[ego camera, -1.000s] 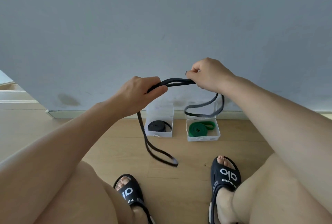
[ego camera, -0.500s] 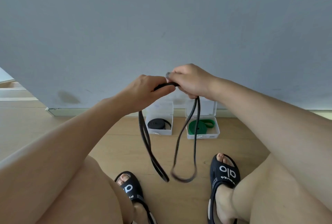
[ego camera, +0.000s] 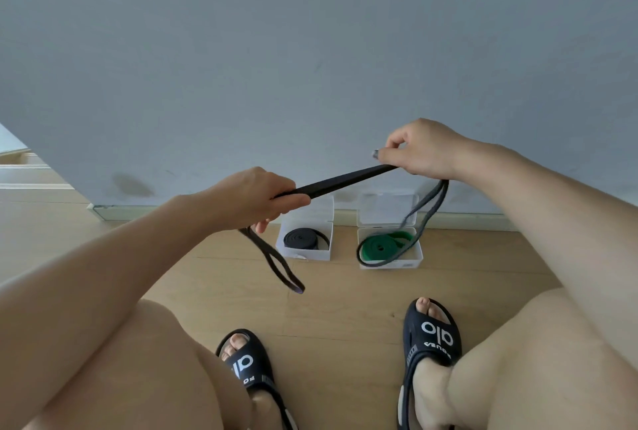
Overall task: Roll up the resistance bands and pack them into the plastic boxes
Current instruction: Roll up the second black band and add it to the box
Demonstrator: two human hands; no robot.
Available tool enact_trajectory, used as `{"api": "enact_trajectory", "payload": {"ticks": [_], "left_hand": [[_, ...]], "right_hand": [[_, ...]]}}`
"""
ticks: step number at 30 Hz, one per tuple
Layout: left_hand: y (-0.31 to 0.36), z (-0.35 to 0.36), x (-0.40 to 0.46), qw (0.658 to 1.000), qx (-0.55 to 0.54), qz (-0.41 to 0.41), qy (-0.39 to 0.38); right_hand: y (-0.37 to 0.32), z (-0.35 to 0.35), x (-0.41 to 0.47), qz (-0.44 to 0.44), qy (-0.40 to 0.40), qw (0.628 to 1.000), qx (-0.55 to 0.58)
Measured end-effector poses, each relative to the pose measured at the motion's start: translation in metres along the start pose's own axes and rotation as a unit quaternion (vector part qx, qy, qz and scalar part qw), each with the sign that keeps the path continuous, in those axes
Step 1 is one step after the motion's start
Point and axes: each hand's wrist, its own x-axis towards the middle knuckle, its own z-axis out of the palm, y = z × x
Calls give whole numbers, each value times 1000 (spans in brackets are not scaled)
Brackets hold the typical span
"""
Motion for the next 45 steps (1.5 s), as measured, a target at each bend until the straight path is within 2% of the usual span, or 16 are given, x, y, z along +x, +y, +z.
{"api": "enact_trajectory", "payload": {"ticks": [2, 4, 6, 8, 10, 15, 19, 24, 27, 31, 33, 36, 38, 42, 45], "left_hand": [[3, 3, -1, 999, 48, 19, -8], [11, 4, 1, 997, 52, 51, 12], [19, 2, 5, 996, 8, 71, 51], [24, -2, 8, 993, -39, 82, 77], [29, -2, 9, 990, -74, 93, 75], [36, -4, 11, 984, -119, 95, 89], [30, -5, 8, 987, -142, 58, 53], [23, -1, 7, 992, -120, 41, 6], [13, 4, 6, 994, -100, 28, -29], [1, 1, 5, 998, -62, 10, -5], [0, 0, 5, 998, -63, 9, 27], [12, 0, 5, 993, -96, 26, 67], [26, 0, 5, 991, -97, 54, 80], [40, -1, 5, 984, -123, 104, 75], [33, -1, 7, 988, -110, 80, 75]], "right_hand": [[5, 2, 1, 15, -11, 1000, -16], [6, 6, 2, 37, -30, 999, -24], [5, 11, 1, 76, -99, 991, 36], [0, 19, 0, 113, -180, 969, 129], [-11, 29, -1, 106, -217, 954, 177], [-49, 51, -3, -32, -207, 950, 233], [-50, 47, 0, -11, -147, 956, 252], [-40, 33, 1, -31, -89, 967, 235], [-27, 21, 1, -14, -59, 980, 190], [-4, 9, 3, 27, 10, 991, 129], [-2, 13, 1, 51, -28, 993, 105], [-15, 28, -2, 67, -122, 974, 180], [-32, 36, -5, 36, -147, 961, 229], [-61, 50, -6, -35, -143, 933, 329], [-59, 50, -6, -53, -101, 959, 258]]}}
